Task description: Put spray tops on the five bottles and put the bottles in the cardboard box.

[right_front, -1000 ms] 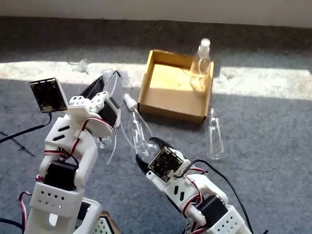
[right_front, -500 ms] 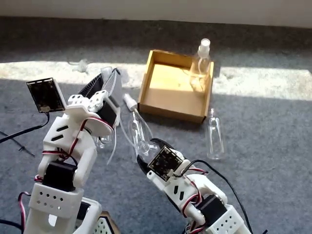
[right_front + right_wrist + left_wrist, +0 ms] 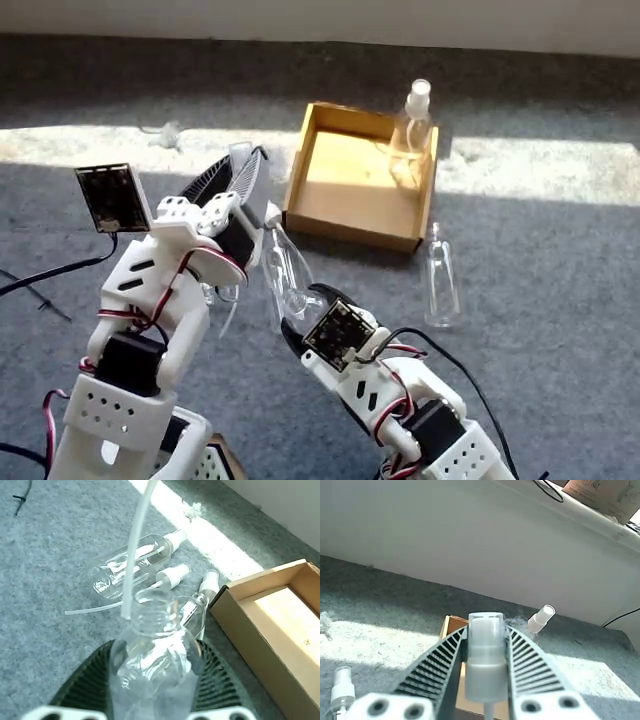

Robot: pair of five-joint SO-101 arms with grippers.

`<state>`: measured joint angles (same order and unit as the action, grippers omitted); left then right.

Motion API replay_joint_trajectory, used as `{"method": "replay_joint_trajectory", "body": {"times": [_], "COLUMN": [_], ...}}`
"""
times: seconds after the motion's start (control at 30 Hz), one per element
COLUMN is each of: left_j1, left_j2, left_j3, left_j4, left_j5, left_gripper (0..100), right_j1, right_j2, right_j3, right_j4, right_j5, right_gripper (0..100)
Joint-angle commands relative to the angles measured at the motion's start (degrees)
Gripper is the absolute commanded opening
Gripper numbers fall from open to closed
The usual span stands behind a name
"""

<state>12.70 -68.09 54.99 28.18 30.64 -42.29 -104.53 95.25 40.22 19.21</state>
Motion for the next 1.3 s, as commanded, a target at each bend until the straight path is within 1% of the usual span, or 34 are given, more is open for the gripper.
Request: {"method": "replay_joint_trajectory", "body": {"times": [0.0, 0.13, 0.33, 0.57, 0.67, 0.97, 1.07, 1.13, 1.27], "left_j1": [2.95, 3.82, 0.13, 0.13, 0.04, 0.31, 0.57, 2.07, 7.6], "left_j2": [0.4, 0.4, 0.4, 0.4, 0.57, 13.93, 14.29, 13.05, 7.43], "left_j3": [1.71, 2.15, -1.19, -0.84, -0.48, -3.03, -2.86, -2.33, -1.8], "left_j4": [-4.4, -6.68, -6.68, -6.77, -8.53, -10.64, -10.55, -9.49, -3.08], "left_j5": [-2.29, -4.66, -4.4, -4.66, -4.66, -4.75, -4.48, -4.4, -4.4], "left_gripper": [1, 1, 1, 1, 1, 1, 1, 1, 1], "right_j1": [0.31, 0.31, 0.31, 0.31, 0.22, 0.31, 0.57, 0.66, 1.54], "right_j2": [-0.66, -0.66, -0.66, -0.66, -0.66, -0.66, -0.66, -0.66, -0.66], "right_j3": [0.48, 0.48, 0.48, 0.48, 0.48, 0.48, 0.48, 0.48, 0.04], "right_j4": [0.13, 0.13, 0.13, 0.13, 0.13, 0.22, 0.22, 0.13, 0.13], "right_j5": [0.53, 0.53, 0.53, 0.53, 0.53, 0.53, 0.53, 0.18, -0.53], "right_gripper": [0.3, 0.3, 0.3, 0.3, 0.3, 0.3, 0.3, 0.3, 0.3]}}
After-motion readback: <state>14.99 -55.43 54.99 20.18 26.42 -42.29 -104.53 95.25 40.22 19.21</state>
